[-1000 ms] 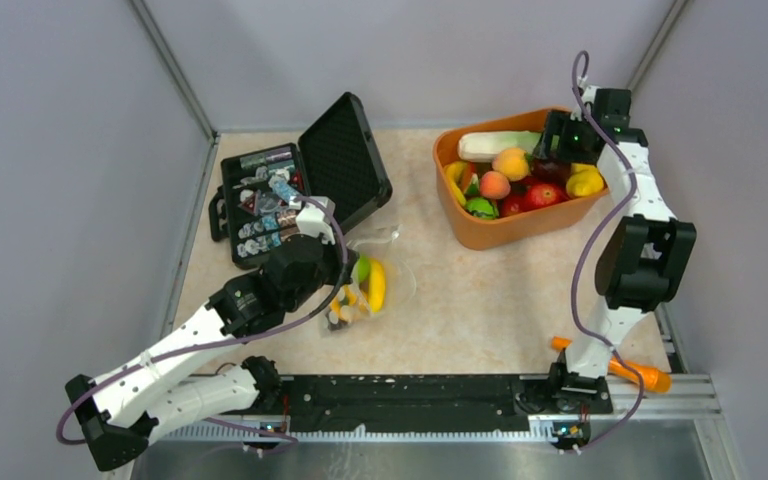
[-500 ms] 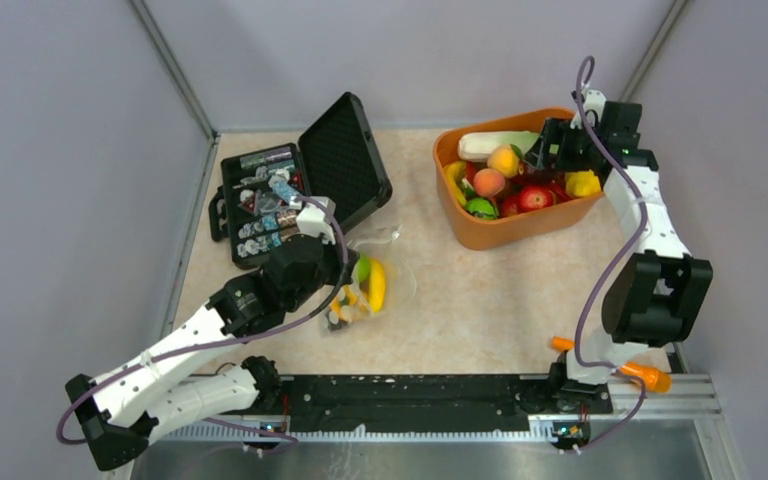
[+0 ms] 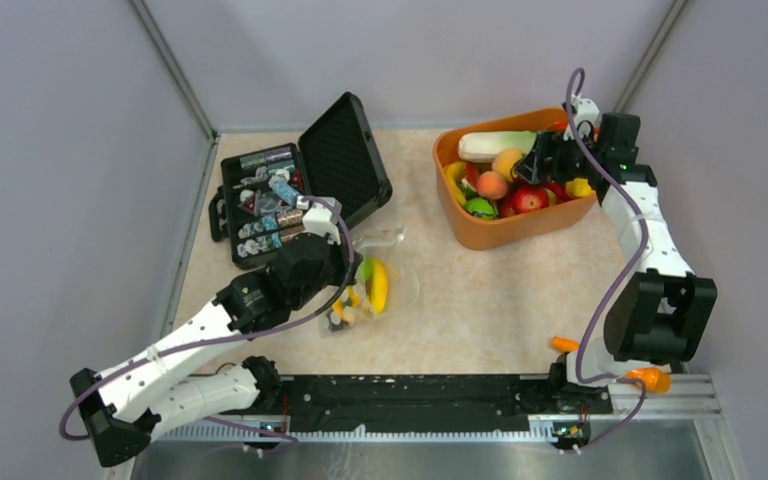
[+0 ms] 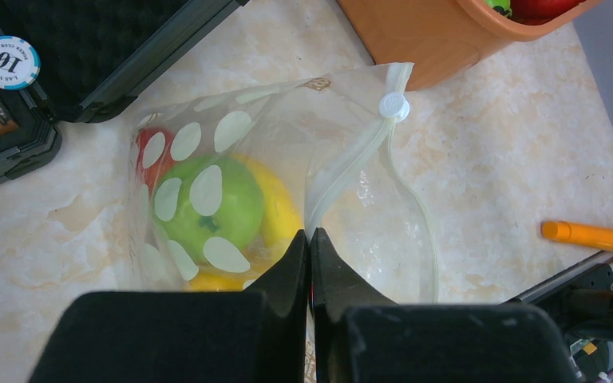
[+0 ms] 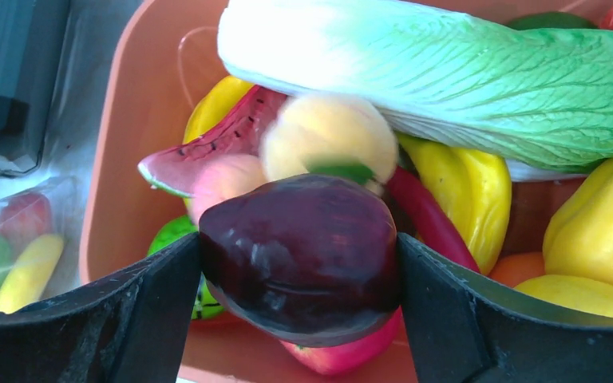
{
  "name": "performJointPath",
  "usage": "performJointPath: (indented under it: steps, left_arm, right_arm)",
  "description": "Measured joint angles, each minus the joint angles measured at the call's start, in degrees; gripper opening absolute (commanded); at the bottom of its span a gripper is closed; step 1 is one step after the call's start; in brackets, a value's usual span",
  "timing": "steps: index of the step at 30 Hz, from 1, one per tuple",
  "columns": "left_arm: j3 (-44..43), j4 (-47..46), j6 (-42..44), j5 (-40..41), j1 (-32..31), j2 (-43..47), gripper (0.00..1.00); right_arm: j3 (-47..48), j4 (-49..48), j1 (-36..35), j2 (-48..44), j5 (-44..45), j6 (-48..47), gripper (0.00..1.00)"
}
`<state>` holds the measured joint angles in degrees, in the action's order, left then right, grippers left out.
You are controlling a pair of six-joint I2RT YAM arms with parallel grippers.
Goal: Place the food in the zip-top bag and seal the zipper
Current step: Pick up the fake fruit from the bin.
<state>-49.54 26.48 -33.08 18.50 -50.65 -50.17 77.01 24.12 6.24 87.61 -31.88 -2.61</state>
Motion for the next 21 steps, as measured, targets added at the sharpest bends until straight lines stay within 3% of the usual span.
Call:
performJointPath:
  steps: [9,21]
  left_arm:
    - [0.0,-0.5,0.0,-0.3,0.0,-1.0,0.0]
    - [0.0,-0.8,0.0,-0.7,0.0,-1.4,0.0]
  right_arm:
    - [-4.4,0.7,-2.3,-6.1,0.3,-0.9,0.82]
    - [-11.1,-2.2,-3.8,-11.5,2.6,3.8,0.87]
